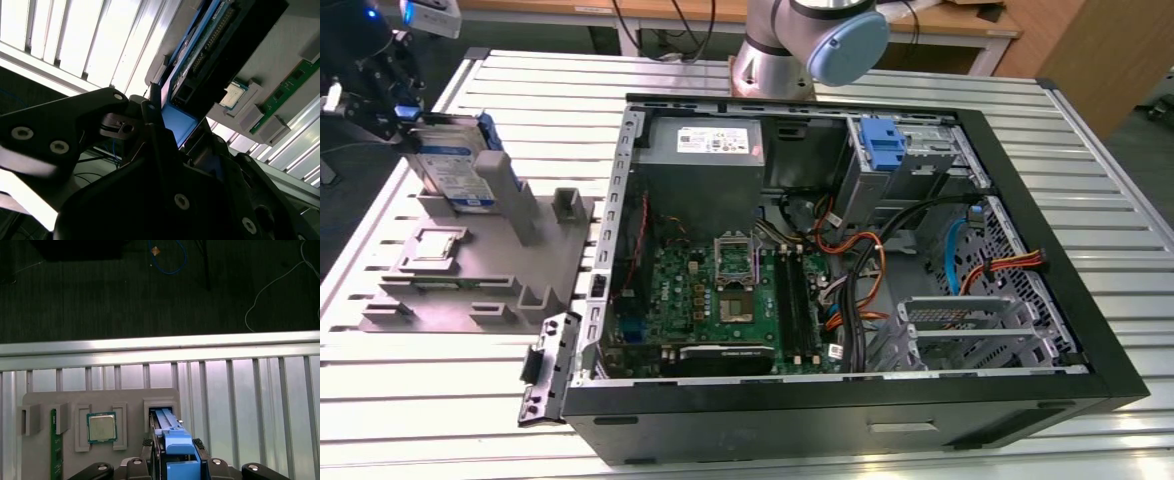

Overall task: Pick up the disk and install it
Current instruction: 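Pick up the disk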

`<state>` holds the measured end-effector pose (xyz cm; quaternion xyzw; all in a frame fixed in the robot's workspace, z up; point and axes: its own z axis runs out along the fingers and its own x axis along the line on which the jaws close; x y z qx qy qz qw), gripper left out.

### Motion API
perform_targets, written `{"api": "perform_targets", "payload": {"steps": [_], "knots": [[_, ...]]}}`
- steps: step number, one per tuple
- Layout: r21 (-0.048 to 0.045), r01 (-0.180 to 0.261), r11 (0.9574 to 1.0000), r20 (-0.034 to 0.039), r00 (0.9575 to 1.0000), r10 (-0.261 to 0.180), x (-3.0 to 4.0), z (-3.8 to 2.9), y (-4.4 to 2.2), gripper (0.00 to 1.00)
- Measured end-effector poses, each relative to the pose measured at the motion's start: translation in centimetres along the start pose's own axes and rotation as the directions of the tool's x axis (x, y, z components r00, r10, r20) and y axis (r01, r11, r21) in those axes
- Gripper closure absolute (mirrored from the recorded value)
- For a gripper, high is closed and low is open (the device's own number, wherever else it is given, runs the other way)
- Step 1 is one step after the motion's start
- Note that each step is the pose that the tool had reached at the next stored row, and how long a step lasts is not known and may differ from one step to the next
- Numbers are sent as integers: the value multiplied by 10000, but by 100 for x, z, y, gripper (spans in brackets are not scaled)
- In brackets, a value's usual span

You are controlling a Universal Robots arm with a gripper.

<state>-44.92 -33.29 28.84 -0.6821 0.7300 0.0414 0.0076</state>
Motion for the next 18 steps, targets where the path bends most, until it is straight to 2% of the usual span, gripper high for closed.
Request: {"api": "perform_targets", "payload": {"steps": [4,5,18], "knots": [[0,0,10000,-1,10000,0,0,0,0,58],[0,0,10000,-1,10000,0,0,0,0,63],[1,-1,10000,-10,10000,1,0,0,0,63]]}}
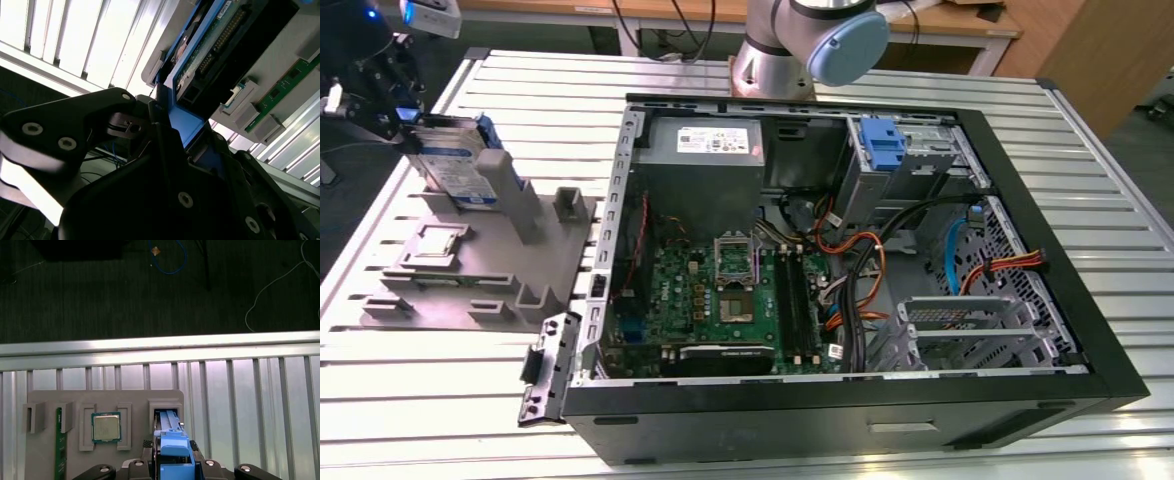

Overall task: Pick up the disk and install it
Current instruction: 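Pick up the disk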

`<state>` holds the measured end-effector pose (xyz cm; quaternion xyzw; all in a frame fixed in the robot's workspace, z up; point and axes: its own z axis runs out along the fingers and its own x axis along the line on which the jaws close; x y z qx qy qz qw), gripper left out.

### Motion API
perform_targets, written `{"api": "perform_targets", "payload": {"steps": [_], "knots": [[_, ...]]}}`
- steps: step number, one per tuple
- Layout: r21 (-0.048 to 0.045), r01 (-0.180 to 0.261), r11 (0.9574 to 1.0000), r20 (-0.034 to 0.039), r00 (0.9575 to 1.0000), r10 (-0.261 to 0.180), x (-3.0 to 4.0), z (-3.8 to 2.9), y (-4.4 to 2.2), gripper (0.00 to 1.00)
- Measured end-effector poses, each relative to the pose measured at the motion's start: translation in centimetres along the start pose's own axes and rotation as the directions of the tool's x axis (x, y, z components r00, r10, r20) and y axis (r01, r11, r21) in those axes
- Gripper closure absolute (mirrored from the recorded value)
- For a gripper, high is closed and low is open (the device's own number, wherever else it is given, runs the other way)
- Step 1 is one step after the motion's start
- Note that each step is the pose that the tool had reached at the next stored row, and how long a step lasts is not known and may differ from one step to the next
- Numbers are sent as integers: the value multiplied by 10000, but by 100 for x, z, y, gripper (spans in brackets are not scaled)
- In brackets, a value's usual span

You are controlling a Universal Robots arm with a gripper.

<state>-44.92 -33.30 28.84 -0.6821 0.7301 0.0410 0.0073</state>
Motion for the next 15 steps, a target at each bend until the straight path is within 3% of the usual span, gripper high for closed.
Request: {"api": "perform_targets", "payload": {"steps": [10,15], "knots": [[-2,21,10000,-2,10000,-21,0,0,0,63],[-25,375,9993,-18,9993,-375,1,0,0,63]]}}
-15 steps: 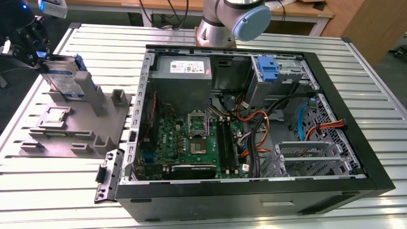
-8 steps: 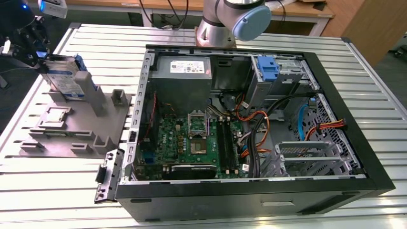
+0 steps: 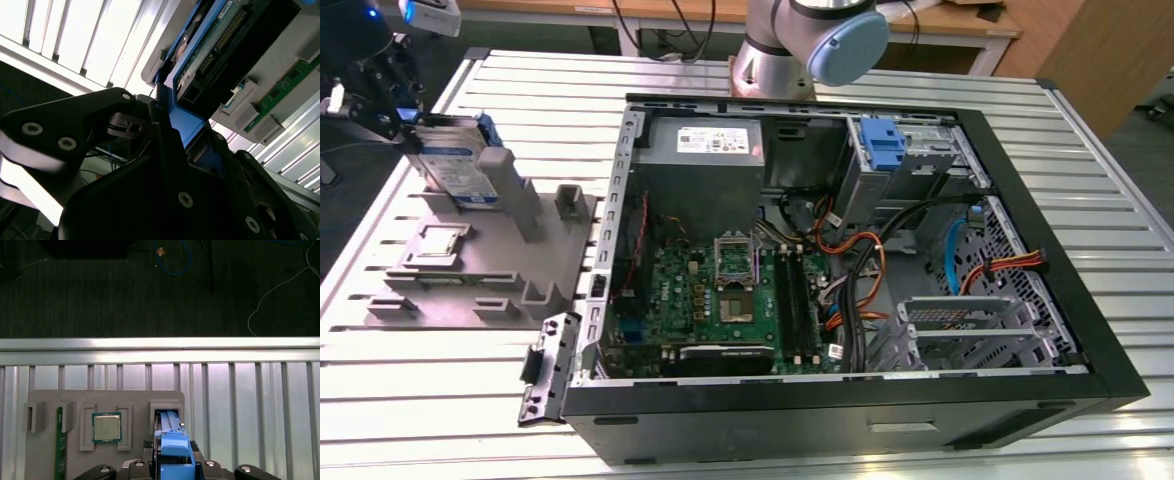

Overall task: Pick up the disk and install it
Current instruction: 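Pick up the disk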

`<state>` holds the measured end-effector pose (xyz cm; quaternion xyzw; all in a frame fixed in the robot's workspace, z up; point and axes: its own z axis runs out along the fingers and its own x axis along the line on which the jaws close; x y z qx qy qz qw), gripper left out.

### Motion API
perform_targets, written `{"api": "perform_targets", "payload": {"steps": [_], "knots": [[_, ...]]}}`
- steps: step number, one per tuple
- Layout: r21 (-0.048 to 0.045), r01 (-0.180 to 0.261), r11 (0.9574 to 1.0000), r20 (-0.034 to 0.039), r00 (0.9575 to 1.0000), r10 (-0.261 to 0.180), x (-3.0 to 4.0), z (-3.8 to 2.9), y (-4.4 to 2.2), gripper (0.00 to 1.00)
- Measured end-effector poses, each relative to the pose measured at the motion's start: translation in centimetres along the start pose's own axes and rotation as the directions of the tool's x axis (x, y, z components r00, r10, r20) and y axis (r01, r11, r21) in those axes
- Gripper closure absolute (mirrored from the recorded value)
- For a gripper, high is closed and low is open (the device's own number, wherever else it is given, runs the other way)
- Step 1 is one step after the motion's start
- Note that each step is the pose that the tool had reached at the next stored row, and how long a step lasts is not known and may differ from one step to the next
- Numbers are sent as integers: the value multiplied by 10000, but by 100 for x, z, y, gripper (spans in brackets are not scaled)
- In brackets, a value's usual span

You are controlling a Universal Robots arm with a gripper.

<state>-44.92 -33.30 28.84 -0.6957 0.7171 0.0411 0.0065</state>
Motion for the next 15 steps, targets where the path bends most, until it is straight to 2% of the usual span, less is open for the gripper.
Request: {"api": "perform_targets", "payload": {"steps": [15], "knots": [[-9,128,9999,-7,9999,-128,1,0,0,63]]}}
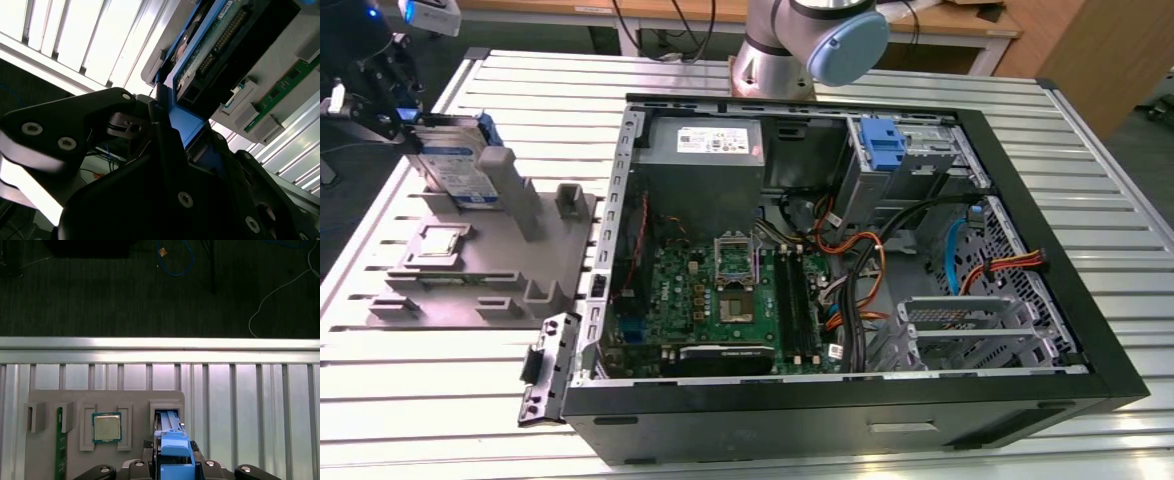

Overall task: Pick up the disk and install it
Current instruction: 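Pick up the disk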

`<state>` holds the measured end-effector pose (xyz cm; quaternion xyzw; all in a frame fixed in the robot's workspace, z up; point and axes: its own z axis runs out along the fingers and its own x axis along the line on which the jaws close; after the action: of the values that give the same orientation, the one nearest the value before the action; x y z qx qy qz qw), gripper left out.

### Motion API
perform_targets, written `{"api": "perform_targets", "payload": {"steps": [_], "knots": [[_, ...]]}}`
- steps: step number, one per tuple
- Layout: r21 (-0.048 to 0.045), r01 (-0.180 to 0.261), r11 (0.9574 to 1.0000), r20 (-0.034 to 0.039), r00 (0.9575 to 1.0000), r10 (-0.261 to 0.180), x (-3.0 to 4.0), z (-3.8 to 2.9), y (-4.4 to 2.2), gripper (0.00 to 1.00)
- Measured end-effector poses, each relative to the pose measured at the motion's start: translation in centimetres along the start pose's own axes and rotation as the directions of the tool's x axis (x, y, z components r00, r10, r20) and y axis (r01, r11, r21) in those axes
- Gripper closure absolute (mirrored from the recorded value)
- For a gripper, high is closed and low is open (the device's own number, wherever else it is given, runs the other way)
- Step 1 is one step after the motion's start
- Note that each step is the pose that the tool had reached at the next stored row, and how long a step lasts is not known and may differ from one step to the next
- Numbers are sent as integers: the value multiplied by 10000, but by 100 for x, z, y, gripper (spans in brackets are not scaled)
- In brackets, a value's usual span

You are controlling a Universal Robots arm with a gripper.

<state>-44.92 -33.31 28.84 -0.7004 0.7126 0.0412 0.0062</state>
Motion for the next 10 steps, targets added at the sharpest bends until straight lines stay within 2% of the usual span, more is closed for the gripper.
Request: {"api": "perform_targets", "payload": {"steps": [2,10], "knots": [[9,-143,9999,7,9999,143,0,0,0,63],[10,-163,9999,8,9999,163,0,0,0,63]]}}
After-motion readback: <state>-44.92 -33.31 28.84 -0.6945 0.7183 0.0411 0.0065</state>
